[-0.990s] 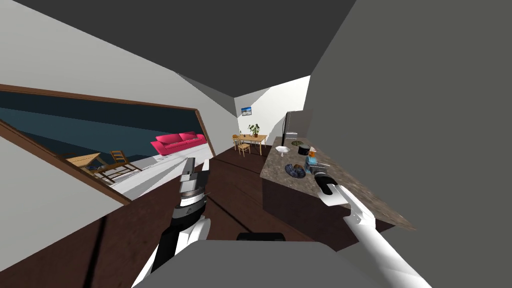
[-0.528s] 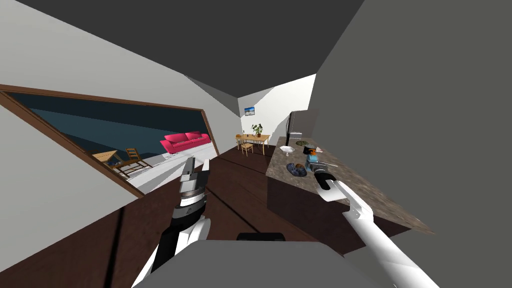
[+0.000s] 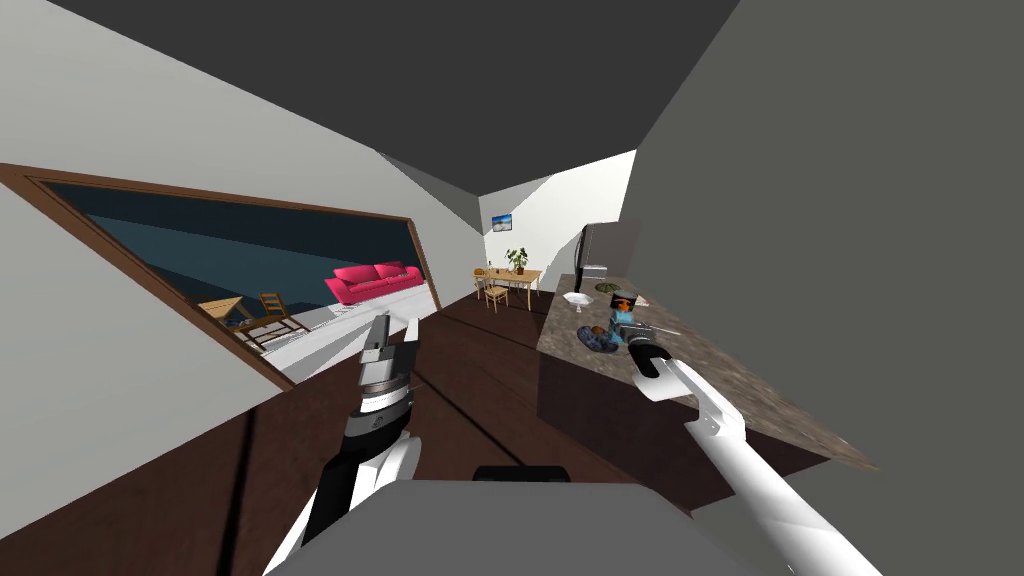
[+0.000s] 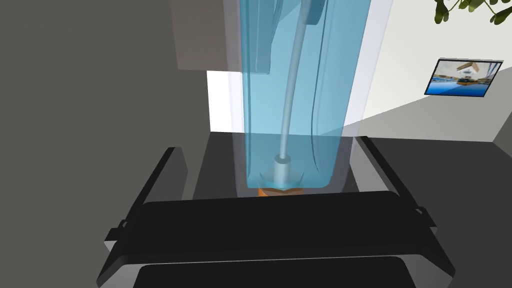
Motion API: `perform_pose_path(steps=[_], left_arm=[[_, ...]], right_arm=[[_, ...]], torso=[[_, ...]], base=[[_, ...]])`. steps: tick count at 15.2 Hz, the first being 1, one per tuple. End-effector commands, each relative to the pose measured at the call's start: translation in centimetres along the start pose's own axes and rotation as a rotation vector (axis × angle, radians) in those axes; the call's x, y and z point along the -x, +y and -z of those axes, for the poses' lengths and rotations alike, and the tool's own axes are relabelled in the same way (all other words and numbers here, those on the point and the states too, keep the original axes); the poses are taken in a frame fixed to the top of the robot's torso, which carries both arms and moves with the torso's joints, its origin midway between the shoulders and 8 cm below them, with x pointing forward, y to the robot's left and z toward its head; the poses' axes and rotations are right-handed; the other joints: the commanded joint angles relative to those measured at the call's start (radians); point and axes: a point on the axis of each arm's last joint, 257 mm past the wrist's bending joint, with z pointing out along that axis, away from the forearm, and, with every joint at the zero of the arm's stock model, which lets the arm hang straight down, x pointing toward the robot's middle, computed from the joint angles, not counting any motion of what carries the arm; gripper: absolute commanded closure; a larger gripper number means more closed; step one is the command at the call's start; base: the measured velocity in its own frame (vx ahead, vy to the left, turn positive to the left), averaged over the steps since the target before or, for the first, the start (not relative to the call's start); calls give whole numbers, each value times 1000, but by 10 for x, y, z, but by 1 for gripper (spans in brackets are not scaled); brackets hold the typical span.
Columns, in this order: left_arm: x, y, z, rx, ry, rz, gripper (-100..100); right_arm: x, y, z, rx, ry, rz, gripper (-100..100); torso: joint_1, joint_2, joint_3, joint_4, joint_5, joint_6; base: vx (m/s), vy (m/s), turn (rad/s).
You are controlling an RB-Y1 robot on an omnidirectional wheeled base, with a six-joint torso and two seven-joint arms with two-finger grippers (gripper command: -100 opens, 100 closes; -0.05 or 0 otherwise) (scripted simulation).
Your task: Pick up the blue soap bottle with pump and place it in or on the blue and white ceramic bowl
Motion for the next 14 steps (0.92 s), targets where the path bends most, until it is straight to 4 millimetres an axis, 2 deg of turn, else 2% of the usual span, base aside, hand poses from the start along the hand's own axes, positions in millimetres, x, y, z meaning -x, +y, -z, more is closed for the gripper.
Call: perform_pose_path(steps=[1, 11, 14], left_arm=[[0, 0, 0, 0, 0, 0, 0], [0, 0, 0, 0, 0, 0, 0], [0, 0, 0, 0, 0, 0, 0]], right_arm=[[9, -5, -4, -13, 2, -2, -100], [43, -22, -15, -57, 18, -7, -100], [39, -21, -13, -52, 16, -6, -100]], torso=[[0, 0, 0, 0, 0, 0], [-3, 3, 2, 1, 0, 1], [-3, 2, 2, 1, 0, 1]], base=[[-22, -7, 68], [-42, -22, 70], [-16, -10, 12]])
